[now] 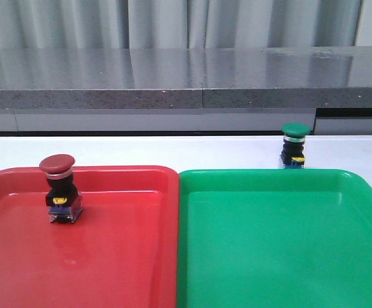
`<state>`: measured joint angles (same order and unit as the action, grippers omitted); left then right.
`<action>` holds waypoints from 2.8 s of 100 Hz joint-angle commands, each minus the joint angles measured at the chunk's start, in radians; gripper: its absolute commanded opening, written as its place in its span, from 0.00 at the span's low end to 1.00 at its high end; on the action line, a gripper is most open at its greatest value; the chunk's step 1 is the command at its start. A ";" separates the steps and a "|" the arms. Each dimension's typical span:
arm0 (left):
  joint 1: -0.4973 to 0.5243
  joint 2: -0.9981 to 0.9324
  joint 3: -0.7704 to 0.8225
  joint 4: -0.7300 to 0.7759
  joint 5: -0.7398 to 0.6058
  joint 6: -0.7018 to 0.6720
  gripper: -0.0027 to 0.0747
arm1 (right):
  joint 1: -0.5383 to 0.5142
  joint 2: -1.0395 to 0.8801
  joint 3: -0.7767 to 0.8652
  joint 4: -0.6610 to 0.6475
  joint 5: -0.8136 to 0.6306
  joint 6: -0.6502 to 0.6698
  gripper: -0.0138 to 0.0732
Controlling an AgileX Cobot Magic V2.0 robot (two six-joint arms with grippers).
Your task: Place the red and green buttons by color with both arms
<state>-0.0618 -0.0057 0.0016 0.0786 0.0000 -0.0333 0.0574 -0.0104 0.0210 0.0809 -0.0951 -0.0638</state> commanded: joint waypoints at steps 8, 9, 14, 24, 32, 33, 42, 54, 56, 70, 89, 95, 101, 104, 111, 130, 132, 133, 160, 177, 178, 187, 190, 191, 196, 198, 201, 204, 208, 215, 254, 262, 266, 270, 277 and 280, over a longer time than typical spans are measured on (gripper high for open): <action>0.002 -0.031 0.041 -0.009 -0.078 -0.002 0.01 | -0.006 -0.011 -0.151 0.018 0.068 -0.005 0.08; 0.002 -0.031 0.041 -0.009 -0.078 -0.002 0.01 | -0.006 -0.010 -0.159 0.018 0.080 -0.005 0.08; 0.002 -0.031 0.041 -0.009 -0.078 -0.002 0.01 | -0.006 0.002 -0.219 0.018 0.165 -0.005 0.08; 0.002 -0.031 0.041 -0.009 -0.078 -0.002 0.01 | -0.006 0.063 -0.362 0.018 0.353 -0.005 0.08; 0.002 -0.031 0.041 -0.009 -0.078 -0.002 0.01 | -0.006 0.147 -0.465 0.018 0.470 -0.005 0.08; 0.002 -0.031 0.041 -0.009 -0.078 -0.002 0.01 | -0.006 0.155 -0.474 0.018 0.490 -0.005 0.08; 0.002 -0.031 0.041 -0.009 -0.078 -0.002 0.01 | -0.006 0.260 -0.589 0.019 0.593 -0.005 0.08; 0.002 -0.031 0.041 -0.009 -0.078 -0.002 0.01 | -0.006 0.387 -0.719 0.027 0.712 -0.005 0.08; 0.002 -0.031 0.041 -0.009 -0.078 -0.002 0.01 | -0.006 0.406 -0.737 0.031 0.729 -0.005 0.08; 0.002 -0.031 0.041 -0.009 -0.078 -0.002 0.01 | -0.006 0.503 -0.803 0.058 0.760 -0.005 0.08; 0.002 -0.031 0.041 -0.009 -0.078 -0.002 0.01 | -0.006 0.575 -0.804 0.073 0.787 -0.005 0.08; 0.002 -0.031 0.041 -0.009 -0.078 -0.002 0.01 | -0.006 0.590 -0.804 0.074 0.805 -0.005 0.08; 0.002 -0.031 0.041 -0.009 -0.078 -0.002 0.01 | -0.006 0.596 -0.804 0.083 0.813 -0.005 0.09; 0.002 -0.031 0.041 -0.009 -0.078 -0.002 0.01 | -0.006 0.599 -0.804 0.088 0.813 -0.005 0.09; 0.002 -0.031 0.041 -0.009 -0.078 -0.002 0.01 | -0.006 0.601 -0.804 0.089 0.813 -0.005 0.14; 0.002 -0.031 0.041 -0.009 -0.078 -0.002 0.01 | -0.006 0.601 -0.804 0.089 0.845 -0.005 0.49; 0.002 -0.031 0.041 -0.009 -0.078 -0.002 0.01 | -0.006 0.601 -0.804 0.089 0.845 -0.005 0.55; 0.002 -0.031 0.041 -0.009 -0.078 -0.002 0.01 | -0.006 0.601 -0.804 0.089 0.845 -0.005 0.57; 0.002 -0.031 0.041 -0.009 -0.078 -0.002 0.01 | -0.006 0.601 -0.804 0.099 0.812 -0.005 0.90; 0.002 -0.031 0.041 -0.009 -0.078 -0.002 0.01 | -0.006 0.655 -0.814 0.119 0.788 -0.005 0.90; 0.002 -0.031 0.041 -0.009 -0.078 -0.002 0.01 | -0.006 0.660 -0.818 0.119 0.788 -0.005 0.90; 0.002 -0.031 0.041 -0.009 -0.078 -0.002 0.01 | -0.006 0.739 -0.852 0.132 0.795 -0.005 0.90; 0.002 -0.031 0.041 -0.009 -0.078 -0.002 0.01 | -0.006 0.765 -0.871 0.142 0.798 -0.005 0.90; 0.002 -0.031 0.041 -0.009 -0.078 -0.002 0.01 | -0.006 0.779 -0.874 0.144 0.798 -0.005 0.90; 0.002 -0.031 0.041 -0.009 -0.078 -0.002 0.01 | -0.006 0.827 -0.902 0.161 0.798 -0.005 0.90; 0.002 -0.031 0.041 -0.009 -0.078 -0.002 0.01 | -0.006 0.850 -0.914 0.164 0.796 -0.005 0.90; 0.002 -0.031 0.041 -0.009 -0.078 -0.002 0.01 | -0.006 0.880 -0.931 0.169 0.791 -0.005 0.90; 0.002 -0.031 0.041 -0.009 -0.078 -0.002 0.01 | -0.006 0.910 -0.952 0.171 0.785 -0.005 0.90; 0.002 -0.031 0.041 -0.009 -0.078 -0.002 0.01 | -0.006 0.955 -0.973 0.171 0.780 -0.005 0.90; 0.002 -0.031 0.041 -0.009 -0.078 -0.002 0.01 | -0.006 1.031 -1.018 0.171 0.773 -0.005 0.90; 0.002 -0.031 0.041 -0.009 -0.078 -0.002 0.01 | 0.025 1.435 -1.281 0.170 0.761 -0.005 0.90; 0.002 -0.031 0.041 -0.009 -0.078 -0.002 0.01 | 0.034 1.506 -1.329 0.170 0.761 -0.005 0.90; 0.002 -0.031 0.041 -0.009 -0.078 -0.002 0.01 | 0.040 1.543 -1.354 0.170 0.761 -0.005 0.90; 0.002 -0.031 0.041 -0.009 -0.078 -0.002 0.01 | 0.044 1.579 -1.377 0.170 0.761 -0.005 0.90; 0.002 -0.031 0.041 -0.009 -0.078 -0.002 0.01 | 0.052 1.634 -1.408 0.170 0.761 -0.005 0.90; 0.002 -0.031 0.041 -0.009 -0.078 -0.002 0.01 | 0.052 1.656 -1.420 0.170 0.761 -0.005 0.90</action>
<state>-0.0618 -0.0057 0.0016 0.0765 0.0000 -0.0333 0.1044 1.6285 -1.3330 0.2354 0.7153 -0.0638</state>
